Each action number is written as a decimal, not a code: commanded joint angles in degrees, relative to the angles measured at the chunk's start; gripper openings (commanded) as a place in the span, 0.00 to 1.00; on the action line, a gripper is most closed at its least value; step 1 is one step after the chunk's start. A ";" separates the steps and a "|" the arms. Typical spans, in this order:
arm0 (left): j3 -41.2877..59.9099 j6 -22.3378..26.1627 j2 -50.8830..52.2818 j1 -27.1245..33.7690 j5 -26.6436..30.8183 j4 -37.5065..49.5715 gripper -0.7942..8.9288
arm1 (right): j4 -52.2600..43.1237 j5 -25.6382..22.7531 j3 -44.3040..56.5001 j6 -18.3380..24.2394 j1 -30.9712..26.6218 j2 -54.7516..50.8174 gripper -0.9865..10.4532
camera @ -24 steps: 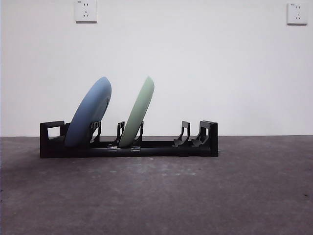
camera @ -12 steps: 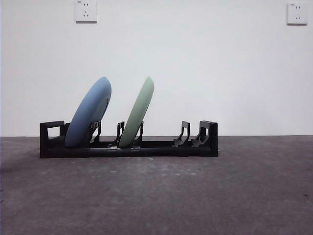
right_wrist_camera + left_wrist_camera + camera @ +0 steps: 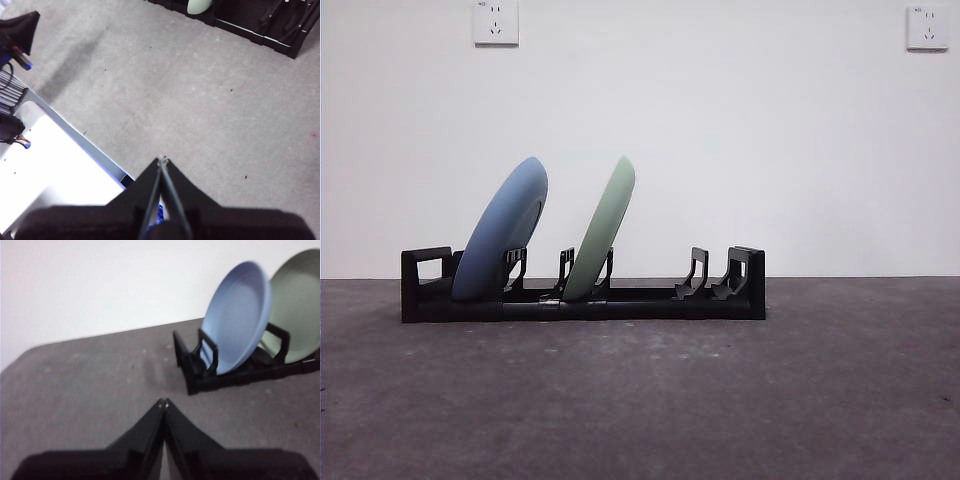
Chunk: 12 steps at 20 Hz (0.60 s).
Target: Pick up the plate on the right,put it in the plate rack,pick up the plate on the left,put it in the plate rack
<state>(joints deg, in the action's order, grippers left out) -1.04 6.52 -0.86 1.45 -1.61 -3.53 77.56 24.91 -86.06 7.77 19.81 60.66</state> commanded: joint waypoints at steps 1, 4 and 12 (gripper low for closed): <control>0.63 -2.16 0.66 0.24 1.01 -2.14 0.08 | 1.22 0.13 0.52 -0.17 0.04 -0.02 0.09; 0.55 -4.17 0.59 0.28 0.81 -6.25 0.08 | 1.22 -0.52 0.52 -0.17 0.04 -0.04 0.09; 0.50 -5.22 -0.57 0.28 -1.40 -6.08 0.08 | 1.22 -10.27 0.52 -0.20 0.04 -0.02 0.09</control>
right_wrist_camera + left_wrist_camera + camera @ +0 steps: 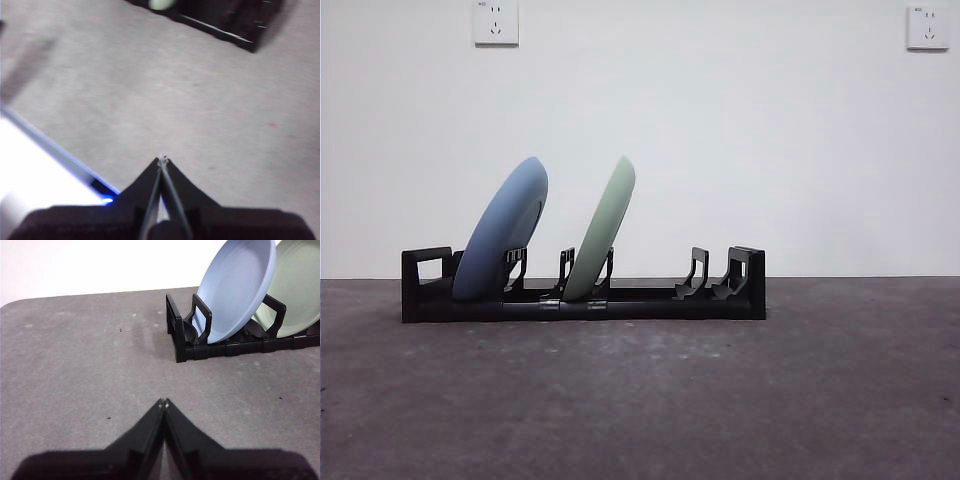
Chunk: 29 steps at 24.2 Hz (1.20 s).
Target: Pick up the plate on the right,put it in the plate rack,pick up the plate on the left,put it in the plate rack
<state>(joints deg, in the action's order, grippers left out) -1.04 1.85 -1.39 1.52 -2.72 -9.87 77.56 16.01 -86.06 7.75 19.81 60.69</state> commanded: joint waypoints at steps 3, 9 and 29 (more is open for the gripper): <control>0.50 -0.55 -0.52 0.22 -0.28 0.26 0.08 | 1.20 -4.96 0.52 -0.15 0.04 -0.04 0.09; 0.50 -0.55 -1.42 0.22 -0.28 0.26 0.08 | 0.63 -10.73 0.52 1.46 -1.16 -1.88 0.09; 0.50 -0.55 -2.43 0.22 -0.28 0.24 0.08 | -52.72 -1.05 50.84 -1.05 -25.55 -47.39 0.09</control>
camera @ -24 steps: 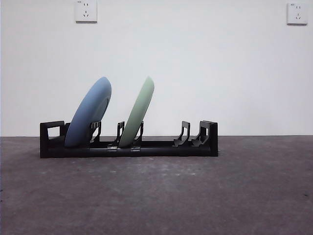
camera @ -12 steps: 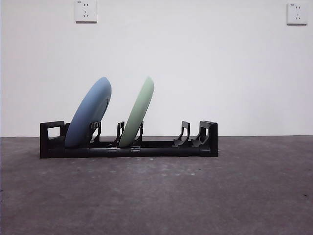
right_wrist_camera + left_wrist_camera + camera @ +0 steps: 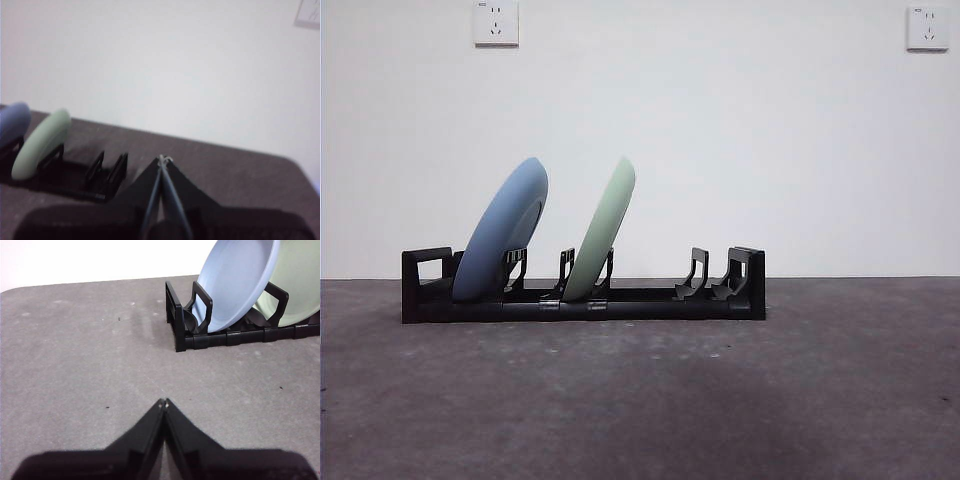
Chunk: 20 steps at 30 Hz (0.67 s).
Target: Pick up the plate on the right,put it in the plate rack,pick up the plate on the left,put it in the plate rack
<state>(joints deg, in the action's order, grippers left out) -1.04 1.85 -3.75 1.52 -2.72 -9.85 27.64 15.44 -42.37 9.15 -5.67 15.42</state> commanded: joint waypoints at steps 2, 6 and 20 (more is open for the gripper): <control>0.50 -0.55 -0.07 0.22 -0.28 0.22 0.08 | -5.73 -0.92 13.77 -3.69 -0.02 -4.50 0.09; 0.50 -0.55 -0.07 0.22 -0.28 0.24 0.08 | -9.75 -1.01 23.82 -6.16 -0.02 -8.74 0.09; 0.50 -0.55 -0.07 0.22 -0.28 0.22 0.08 | -13.09 -2.38 39.30 -6.10 0.04 -14.97 0.09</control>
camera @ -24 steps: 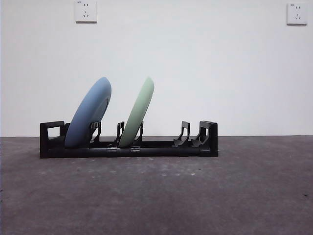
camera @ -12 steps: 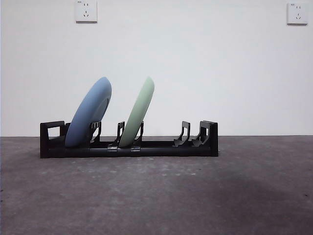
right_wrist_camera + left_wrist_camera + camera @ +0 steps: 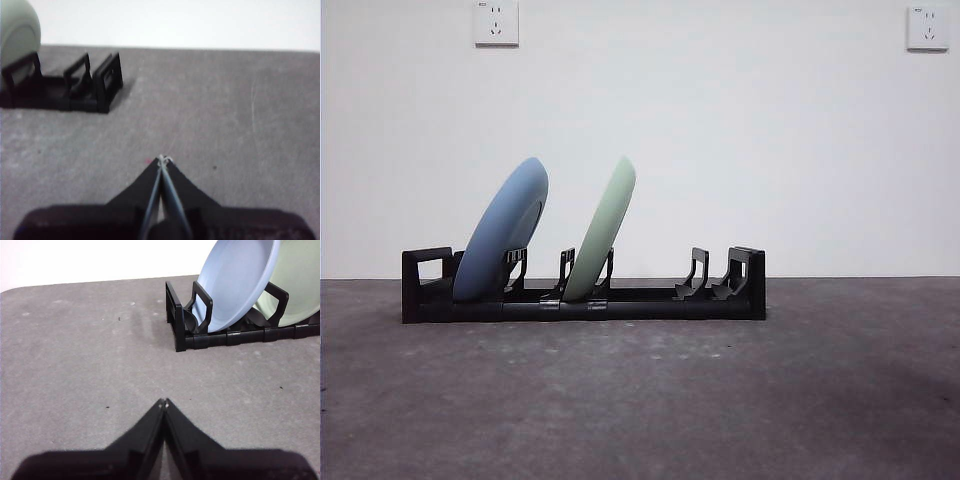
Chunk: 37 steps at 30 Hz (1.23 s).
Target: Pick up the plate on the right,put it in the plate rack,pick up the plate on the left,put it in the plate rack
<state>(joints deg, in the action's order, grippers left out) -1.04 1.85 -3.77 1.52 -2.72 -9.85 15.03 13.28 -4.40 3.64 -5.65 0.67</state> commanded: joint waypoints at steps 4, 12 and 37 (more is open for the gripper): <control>0.50 -0.55 -0.04 0.22 -0.28 0.24 0.08 | -1.33 -0.20 2.16 -0.57 0.07 -0.22 0.09; 0.50 -0.55 -0.04 0.22 -0.28 0.22 0.08 | -1.36 -0.24 2.16 -0.61 0.02 -0.15 0.09; 0.50 -0.55 -0.04 0.22 -0.28 0.24 0.08 | -1.33 -0.24 2.16 -0.63 0.02 -0.13 0.09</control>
<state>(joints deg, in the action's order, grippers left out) -1.04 1.85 -3.79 1.52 -2.72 -9.85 14.06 13.26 -2.76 3.62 -5.65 0.60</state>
